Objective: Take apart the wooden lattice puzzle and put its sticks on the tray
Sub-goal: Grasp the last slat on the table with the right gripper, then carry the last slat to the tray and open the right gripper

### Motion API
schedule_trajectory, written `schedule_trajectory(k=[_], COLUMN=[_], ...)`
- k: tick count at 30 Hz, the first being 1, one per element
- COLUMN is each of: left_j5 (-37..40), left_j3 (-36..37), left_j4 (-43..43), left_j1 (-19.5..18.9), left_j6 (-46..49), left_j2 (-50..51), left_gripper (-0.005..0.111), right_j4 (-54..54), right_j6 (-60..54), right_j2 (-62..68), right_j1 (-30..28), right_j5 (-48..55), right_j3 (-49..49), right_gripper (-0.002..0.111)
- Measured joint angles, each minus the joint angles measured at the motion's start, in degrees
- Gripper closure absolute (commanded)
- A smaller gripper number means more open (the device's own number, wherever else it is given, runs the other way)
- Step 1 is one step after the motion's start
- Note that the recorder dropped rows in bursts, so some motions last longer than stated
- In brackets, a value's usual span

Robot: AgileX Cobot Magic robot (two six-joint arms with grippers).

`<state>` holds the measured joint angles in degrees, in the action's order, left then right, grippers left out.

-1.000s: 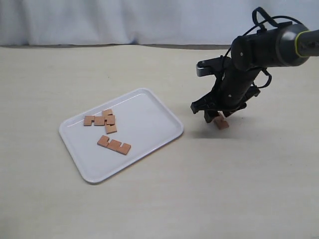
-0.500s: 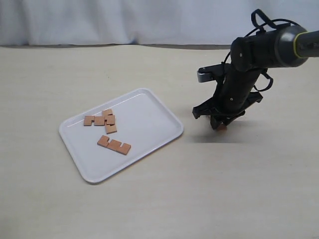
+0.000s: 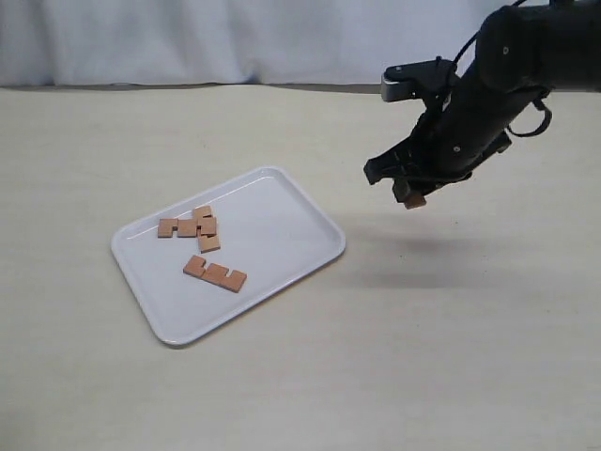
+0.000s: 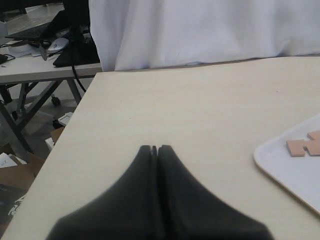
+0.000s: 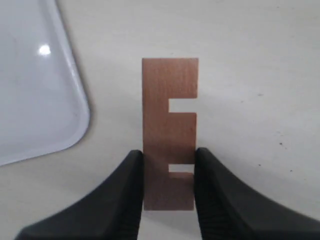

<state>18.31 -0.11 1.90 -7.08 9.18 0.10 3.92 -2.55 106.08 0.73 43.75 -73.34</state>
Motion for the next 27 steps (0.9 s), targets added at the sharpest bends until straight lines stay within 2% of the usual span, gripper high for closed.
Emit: schedule_trajectory(k=[5,15,22,27], left_j5=[0.00,0.00,0.00,0.00], left_j3=[0.00,0.00,0.00,0.00], left_j4=[0.00,0.00,0.00,0.00], left_j1=[0.00,0.00,0.00,0.00], left_j6=[0.00,0.00,0.00,0.00], left_j2=[0.00,0.00,0.00,0.00], left_gripper=[0.107,0.107,0.107,0.107], right_j4=[2.79,11.09,13.19,13.58], right_j6=[-2.66,-3.90,-4.02,-4.02], right_j2=[-4.62,-18.09,-21.36,-20.18], right_j1=[1.20,1.29,1.66,7.22], right_j5=[-7.26,-35.01,-38.47,-41.52], right_j3=[8.99,29.90,32.76,32.76], right_gripper=[0.104,0.104,0.104,0.104])
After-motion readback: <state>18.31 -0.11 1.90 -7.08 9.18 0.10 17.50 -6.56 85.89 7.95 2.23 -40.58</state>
